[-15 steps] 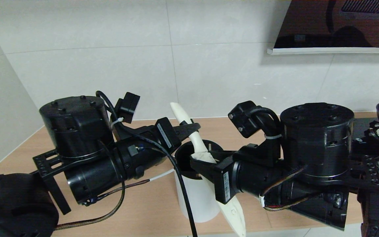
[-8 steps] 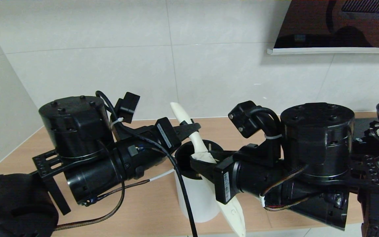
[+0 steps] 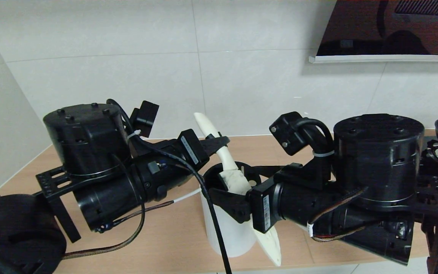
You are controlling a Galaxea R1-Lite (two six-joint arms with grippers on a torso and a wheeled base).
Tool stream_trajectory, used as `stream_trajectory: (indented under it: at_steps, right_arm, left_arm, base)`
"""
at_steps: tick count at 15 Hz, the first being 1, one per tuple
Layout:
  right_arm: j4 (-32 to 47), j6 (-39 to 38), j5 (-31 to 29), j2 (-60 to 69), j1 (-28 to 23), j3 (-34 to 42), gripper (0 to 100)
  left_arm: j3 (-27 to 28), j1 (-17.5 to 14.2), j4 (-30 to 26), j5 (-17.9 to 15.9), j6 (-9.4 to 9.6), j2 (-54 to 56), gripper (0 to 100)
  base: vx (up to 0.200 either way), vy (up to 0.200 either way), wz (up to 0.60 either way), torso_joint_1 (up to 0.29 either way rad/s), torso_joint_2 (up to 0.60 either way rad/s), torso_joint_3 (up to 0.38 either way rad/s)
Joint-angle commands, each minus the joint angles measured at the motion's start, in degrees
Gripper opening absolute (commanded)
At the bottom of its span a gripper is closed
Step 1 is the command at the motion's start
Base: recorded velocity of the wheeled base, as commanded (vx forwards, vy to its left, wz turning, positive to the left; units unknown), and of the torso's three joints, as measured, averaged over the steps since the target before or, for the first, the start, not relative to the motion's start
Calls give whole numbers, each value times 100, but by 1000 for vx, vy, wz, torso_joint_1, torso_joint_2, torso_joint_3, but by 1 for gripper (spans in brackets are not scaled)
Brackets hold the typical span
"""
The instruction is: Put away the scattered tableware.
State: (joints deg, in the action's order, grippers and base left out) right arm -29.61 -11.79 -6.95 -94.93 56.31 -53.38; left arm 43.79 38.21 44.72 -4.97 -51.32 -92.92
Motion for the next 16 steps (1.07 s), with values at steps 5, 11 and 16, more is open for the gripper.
stream_trajectory:
  at_steps: [5, 11, 16]
  right_arm:
    - [34, 10, 18, 352, -727, -129, 100]
    - [43, 19, 62, 493, -1351, -260, 100]
    - [43, 19, 71, 475, -1438, -278, 100]
  left_arm:
    - [1536, -586, -2635, 823, 281, 810, 0]
    - [2406, -358, -2977, 2695, 1335, 494, 0]
    - [1018, 407, 248, 3626, 3462, 213, 0]
  base:
    - [0, 0, 0, 0, 0, 0]
    - [0, 0, 0, 0, 0, 0]
    - [0, 0, 0, 0, 0, 0]
